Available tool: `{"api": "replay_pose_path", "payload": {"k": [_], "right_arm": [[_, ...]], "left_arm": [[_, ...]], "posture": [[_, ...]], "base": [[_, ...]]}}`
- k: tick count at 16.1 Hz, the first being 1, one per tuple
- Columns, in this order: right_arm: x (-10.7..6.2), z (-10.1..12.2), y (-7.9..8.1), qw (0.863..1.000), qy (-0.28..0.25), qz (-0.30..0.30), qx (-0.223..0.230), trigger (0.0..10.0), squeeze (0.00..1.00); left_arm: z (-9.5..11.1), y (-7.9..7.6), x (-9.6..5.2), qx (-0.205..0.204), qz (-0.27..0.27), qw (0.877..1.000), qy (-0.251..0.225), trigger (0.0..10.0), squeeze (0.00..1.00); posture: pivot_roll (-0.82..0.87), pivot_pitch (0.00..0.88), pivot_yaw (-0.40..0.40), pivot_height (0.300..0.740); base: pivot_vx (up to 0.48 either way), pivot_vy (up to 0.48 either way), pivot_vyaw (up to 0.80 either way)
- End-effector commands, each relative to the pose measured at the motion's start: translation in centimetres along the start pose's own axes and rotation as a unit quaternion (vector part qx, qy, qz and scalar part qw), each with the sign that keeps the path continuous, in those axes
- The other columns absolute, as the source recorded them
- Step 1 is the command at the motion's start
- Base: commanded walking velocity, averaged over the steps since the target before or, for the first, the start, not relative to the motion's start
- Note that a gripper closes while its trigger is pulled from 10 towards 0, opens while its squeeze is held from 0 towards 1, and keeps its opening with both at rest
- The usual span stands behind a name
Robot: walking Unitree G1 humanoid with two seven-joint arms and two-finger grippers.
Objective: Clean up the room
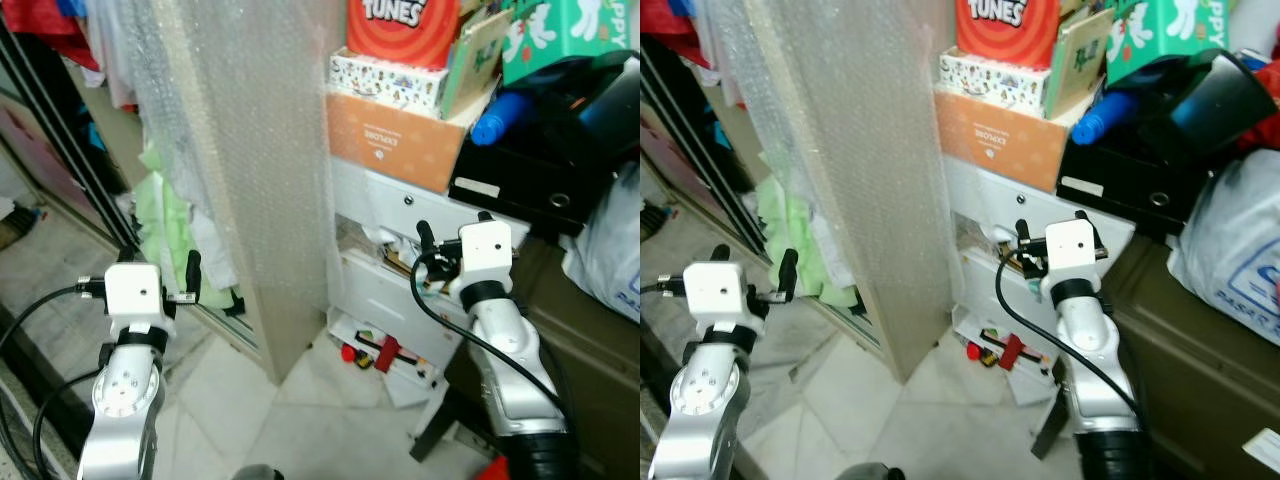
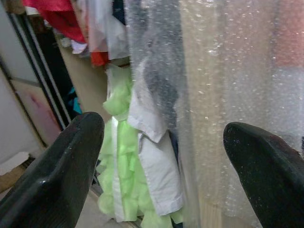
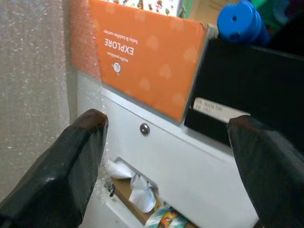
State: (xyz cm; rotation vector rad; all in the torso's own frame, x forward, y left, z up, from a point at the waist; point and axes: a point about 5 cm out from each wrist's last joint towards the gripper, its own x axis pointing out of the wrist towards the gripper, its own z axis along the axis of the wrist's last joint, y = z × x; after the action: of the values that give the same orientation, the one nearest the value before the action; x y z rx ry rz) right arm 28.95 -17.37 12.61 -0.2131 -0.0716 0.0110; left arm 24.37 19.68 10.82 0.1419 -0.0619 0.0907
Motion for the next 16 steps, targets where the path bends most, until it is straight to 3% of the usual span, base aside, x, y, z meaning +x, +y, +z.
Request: {"api": "replay_pose_path", "payload": {"k": [1, 4, 7, 10, 13, 16], "right_arm": [[0.2, -0.1, -0.4, 1.000, 0.003, -0.015, 0.006, 10.0, 0.00], [0.4, 0.0, -1.0, 0.999, 0.006, -0.035, 0.007, 10.0, 0.00], [1.9, 1.0, -0.6, 1.000, 0.005, -0.002, -0.020, 10.0, 0.00], [2.9, 0.9, 0.3, 0.999, 0.012, 0.018, -0.027, 10.0, 0.00], [4.1, 1.7, 2.2, 0.998, -0.007, 0.047, -0.028, 10.0, 0.00], [3.4, 1.9, 1.8, 0.999, -0.009, 0.033, -0.014, 10.0, 0.00]], "left_arm": [[0.3, -0.4, 0.6, 0.006, -0.015, 1.000, -0.007, 10.0, 0.00], [0.1, -0.9, 1.5, 0.003, -0.013, 1.000, -0.001, 10.0, 0.00], [0.3, -1.7, 2.1, -0.030, -0.023, 0.999, -0.007, 10.0, 0.00], [-0.1, -1.6, 0.9, -0.036, -0.004, 0.999, -0.005, 10.0, 0.00], [-0.8, -1.2, -1.2, -0.038, 0.042, 0.998, 0.003, 10.0, 0.00], [-0.6, -0.5, -1.8, -0.029, 0.054, 0.998, -0.001, 10.0, 0.00]], "posture": [[-0.03, 0.000, 0.090, 0.740], [-0.07, 0.000, 0.108, 0.740], [-0.08, 0.000, 0.041, 0.740], [-0.03, 0.000, -0.009, 0.740], [0.08, 0.000, -0.093, 0.740], [0.09, 0.000, -0.083, 0.740]], "base": [[0.000, 0.000, 0.00], [0.000, 0.000, 0.00], [0.000, 0.000, 0.00], [0.000, 0.000, 0.00], [0.000, 0.000, 0.00], [0.000, 0.000, 0.00]]}}
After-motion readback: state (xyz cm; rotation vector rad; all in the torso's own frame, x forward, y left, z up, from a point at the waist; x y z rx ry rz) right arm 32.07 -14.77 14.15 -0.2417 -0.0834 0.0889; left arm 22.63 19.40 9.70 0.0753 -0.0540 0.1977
